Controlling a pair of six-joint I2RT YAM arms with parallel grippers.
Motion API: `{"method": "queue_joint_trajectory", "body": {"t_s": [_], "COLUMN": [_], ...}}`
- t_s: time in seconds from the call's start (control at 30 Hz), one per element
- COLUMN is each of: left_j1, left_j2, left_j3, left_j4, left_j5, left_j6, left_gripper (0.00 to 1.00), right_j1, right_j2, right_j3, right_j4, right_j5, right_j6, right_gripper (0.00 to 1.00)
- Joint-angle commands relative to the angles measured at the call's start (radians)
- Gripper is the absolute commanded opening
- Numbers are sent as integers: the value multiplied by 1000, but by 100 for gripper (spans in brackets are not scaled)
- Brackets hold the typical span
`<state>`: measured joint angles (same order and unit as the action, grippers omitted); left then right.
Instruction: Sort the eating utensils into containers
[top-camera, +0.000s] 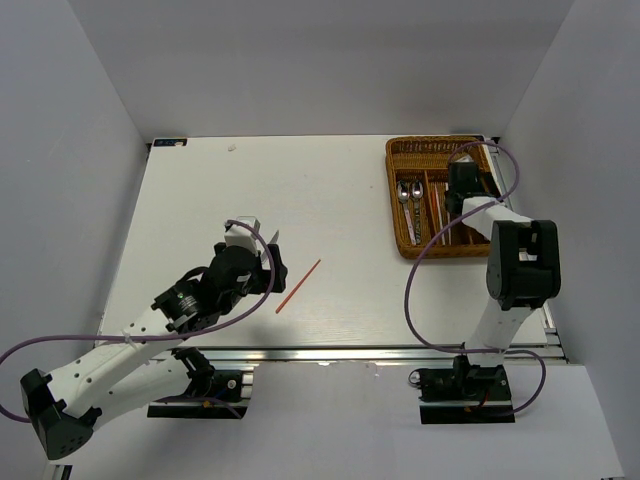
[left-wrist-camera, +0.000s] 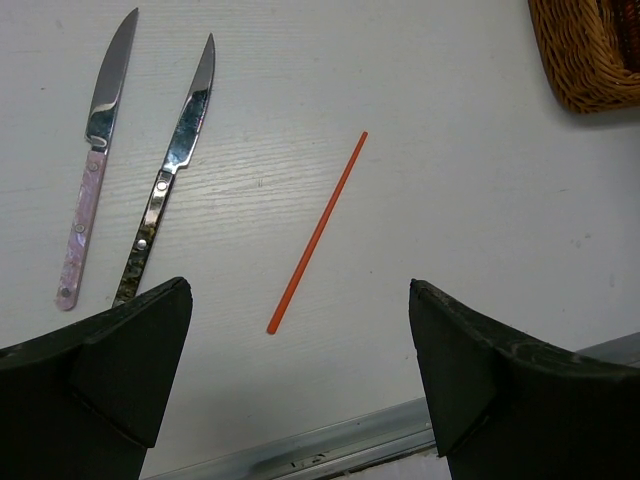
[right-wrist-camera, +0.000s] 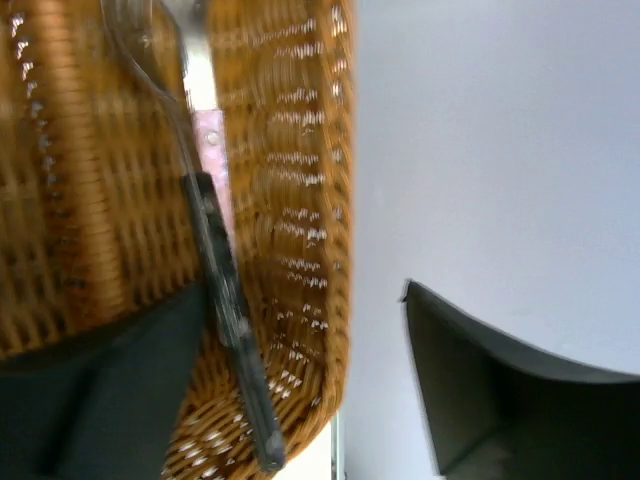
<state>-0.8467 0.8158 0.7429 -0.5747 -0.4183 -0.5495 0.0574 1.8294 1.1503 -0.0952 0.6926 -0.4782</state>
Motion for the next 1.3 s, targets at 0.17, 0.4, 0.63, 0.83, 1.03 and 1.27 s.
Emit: {"method": "queue_joint_trajectory", "body": {"t_s": [0.17, 0.4, 0.63, 0.83, 1.03, 1.27], "left_j1": [-3, -5, -3, 3, 47, 84], "left_j2": [40, 112, 267, 499, 727, 822], "left_j3": [3, 26, 76, 173, 211, 197], "left_j4": [10, 16, 101, 121, 145, 137], "left_j5": [-5, -56, 13, 122, 217, 194], "left_j6": [3, -13, -23, 77, 100, 108], "left_gripper": [98, 98, 98, 98, 73, 65], "right_j1": [10, 152, 217, 243, 245, 245], "right_j2": [-97, -343, -628, -740, -913, -1116], "right_j3": [152, 115, -145, -302, -394, -463], "right_j4": [-61, -87, 68, 32, -10, -77], "right_j5": [-22, -28, -877, -826, -875, -918], "right_j6": [127, 272, 719, 938, 885, 851], "right_gripper": [89, 89, 89, 89, 85, 85]}}
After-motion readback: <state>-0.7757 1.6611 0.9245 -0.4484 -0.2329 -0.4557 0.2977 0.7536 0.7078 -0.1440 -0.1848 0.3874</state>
